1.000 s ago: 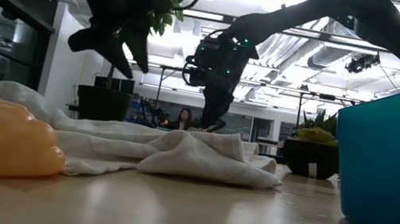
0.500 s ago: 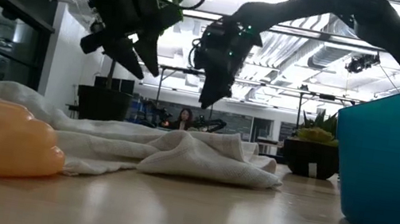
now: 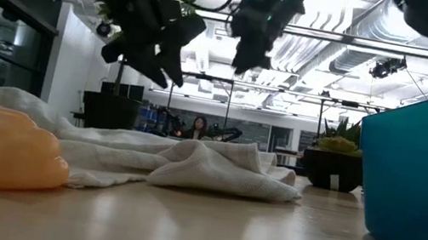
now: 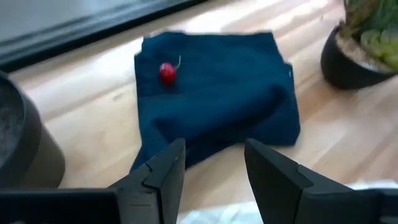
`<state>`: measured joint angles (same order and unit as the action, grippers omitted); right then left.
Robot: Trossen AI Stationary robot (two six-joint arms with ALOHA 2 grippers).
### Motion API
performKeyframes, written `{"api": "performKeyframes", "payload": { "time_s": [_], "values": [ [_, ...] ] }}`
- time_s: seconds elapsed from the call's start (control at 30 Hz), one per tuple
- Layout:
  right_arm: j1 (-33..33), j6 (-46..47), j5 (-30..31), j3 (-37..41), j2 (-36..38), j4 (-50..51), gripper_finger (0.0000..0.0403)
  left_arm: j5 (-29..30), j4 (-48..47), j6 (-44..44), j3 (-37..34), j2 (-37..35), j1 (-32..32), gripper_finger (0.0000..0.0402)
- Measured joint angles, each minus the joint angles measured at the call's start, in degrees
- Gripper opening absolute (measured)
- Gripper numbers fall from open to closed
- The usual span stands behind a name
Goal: Pick and placing Produce into tupperware
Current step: Move the left plant pot to the top left of the table
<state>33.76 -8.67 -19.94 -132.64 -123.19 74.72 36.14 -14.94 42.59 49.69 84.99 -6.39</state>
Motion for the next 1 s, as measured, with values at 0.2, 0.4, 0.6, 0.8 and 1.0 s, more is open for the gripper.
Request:
{"api": "performKeyframes", "payload": {
  "time_s": [0.2,0.4,0.6,0.8,1.0],
  "values": [
    [-0.3,-1.32,-1.39,0.0,6.65,0.28,0.0129,1.01,4.41,-0.45,-0.06,3.38,-0.04,0.0156],
    [-0.44,-3.68,-3.99,0.0,12.29,1.58,0.0129,0.35,6.75,3.13,-0.05,6.82,-0.94,0.0156],
    [-0.35,-6.92,-4.22,0.01,16.41,4.83,0.0129,0.41,10.29,2.53,-0.05,7.11,-4.39,0.0156],
    [-0.33,-7.91,-4.26,0.04,19.55,6.97,0.0129,-2.4,16.15,-4.54,-0.05,7.08,-7.77,0.0156],
    [-0.33,-7.92,-4.22,0.04,22.83,6.96,0.0129,-3.68,18.42,-7.4,-0.05,7.08,-9.57,0.0156]
  ]
}}
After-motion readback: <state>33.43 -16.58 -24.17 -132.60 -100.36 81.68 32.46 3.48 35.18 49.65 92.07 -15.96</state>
